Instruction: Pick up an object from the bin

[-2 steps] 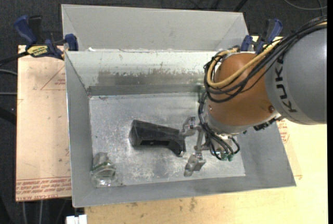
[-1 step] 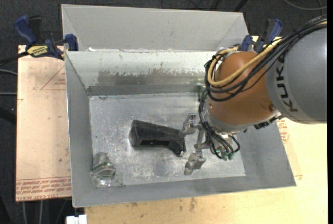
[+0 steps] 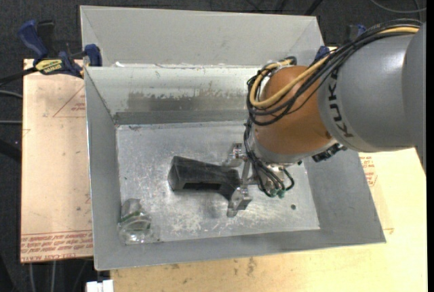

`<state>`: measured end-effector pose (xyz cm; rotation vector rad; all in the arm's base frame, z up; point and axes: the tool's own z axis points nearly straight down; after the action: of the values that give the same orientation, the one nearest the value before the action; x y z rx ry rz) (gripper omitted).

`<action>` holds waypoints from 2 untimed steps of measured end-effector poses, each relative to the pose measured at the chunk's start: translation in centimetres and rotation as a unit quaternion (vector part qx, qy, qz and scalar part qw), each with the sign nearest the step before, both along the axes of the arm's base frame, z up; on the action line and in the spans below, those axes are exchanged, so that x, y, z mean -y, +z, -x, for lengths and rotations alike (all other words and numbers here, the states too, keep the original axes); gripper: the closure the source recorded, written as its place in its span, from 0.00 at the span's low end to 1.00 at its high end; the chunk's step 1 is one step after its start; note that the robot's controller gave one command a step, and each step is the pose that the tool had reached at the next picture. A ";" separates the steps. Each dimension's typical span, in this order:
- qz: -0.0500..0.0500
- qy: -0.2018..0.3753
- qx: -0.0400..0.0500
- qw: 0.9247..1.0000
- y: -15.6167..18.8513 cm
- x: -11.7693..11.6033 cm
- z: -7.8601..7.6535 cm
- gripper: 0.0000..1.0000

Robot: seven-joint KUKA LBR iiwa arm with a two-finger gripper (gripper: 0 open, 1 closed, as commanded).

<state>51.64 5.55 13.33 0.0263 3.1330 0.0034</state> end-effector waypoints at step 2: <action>0.000 -0.144 0.002 0.990 -4.6 -1.2 -1.8 1.00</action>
Offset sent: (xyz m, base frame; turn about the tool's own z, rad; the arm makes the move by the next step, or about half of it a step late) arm 0.0000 0.0000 0.0000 0.0000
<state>53.49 6.79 8.71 0.4764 3.0933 0.0015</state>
